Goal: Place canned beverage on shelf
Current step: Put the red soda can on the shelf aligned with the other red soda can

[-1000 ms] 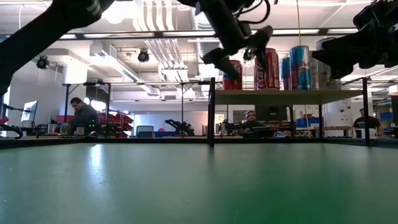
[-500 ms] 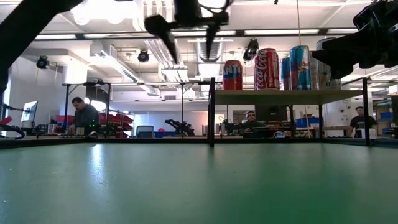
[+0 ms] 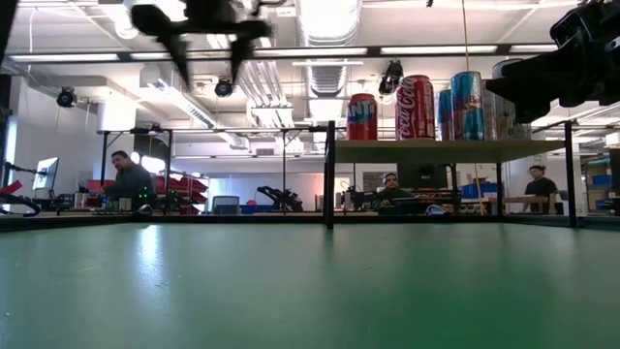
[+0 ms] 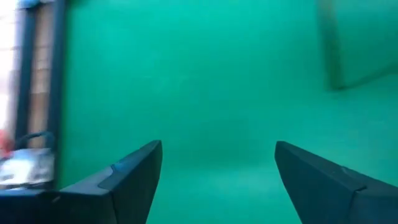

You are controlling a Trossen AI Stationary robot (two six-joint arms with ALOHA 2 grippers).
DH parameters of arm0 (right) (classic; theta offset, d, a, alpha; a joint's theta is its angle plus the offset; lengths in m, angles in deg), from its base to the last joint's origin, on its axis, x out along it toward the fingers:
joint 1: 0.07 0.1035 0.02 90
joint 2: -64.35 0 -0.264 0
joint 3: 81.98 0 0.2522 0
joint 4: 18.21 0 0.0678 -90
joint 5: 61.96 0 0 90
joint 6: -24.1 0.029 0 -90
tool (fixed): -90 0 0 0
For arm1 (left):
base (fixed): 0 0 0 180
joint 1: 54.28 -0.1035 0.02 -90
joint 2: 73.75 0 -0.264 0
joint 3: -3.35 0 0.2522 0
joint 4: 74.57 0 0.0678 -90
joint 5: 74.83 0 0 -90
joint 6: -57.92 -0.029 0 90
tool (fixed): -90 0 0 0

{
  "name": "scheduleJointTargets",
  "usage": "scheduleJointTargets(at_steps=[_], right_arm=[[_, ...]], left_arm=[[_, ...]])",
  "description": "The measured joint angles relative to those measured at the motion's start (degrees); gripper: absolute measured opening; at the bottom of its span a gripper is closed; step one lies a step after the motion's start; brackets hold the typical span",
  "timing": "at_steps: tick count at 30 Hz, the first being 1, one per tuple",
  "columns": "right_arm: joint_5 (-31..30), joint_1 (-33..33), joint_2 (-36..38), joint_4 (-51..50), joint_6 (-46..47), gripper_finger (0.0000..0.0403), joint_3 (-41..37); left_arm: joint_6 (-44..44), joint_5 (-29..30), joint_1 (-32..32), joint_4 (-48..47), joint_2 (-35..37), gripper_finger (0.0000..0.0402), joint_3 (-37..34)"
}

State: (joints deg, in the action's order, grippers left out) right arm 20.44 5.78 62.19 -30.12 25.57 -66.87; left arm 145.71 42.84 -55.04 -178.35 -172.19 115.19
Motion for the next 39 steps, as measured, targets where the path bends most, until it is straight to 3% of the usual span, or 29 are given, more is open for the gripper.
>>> scheduleJointTargets(at_steps=[2,4,9,11,16,21,29,39], right_arm=[[0.0,0.0,0.0,0.0,0.0,0.0173,0.0],[0.0,0.0,0.0,0.0,0.0,0.0173,0.0],[0.0,0.0,0.0,0.1,0.0,0.0173,0.0],[0.0,0.0,0.0,0.0,0.0,0.0173,0.0],[0.0,0.0,0.0,0.0,0.0,0.0173,0.0],[0.0,0.0,0.0,0.0,0.0,0.0173,0.0],[0.0,0.0,0.0,0.0,0.0,0.0173,0.0],[0.0,0.0,0.0,0.0,0.0,0.0173,0.0]], left_arm=[[2.0,-0.7,0.0,0.3,4.3,0.0294,-7.0],[4.3,-6.0,0.0,2.7,8.3,0.0294,-13.3],[17.7,-34.4,1.6,7.1,15.9,0.0294,-23.7],[23.8,-40.0,3.5,7.7,17.8,0.0294,-26.6],[31.8,-42.1,12.5,15.7,20.0,0.0294,-33.2],[52.7,-42.2,23.6,20.3,20.2,0.0294,-34.7],[78.7,-38.7,38.8,25.4,17.1,0.0294,-32.2],[87.7,-37.7,45.7,27.3,5.7,0.0294,-24.3]])
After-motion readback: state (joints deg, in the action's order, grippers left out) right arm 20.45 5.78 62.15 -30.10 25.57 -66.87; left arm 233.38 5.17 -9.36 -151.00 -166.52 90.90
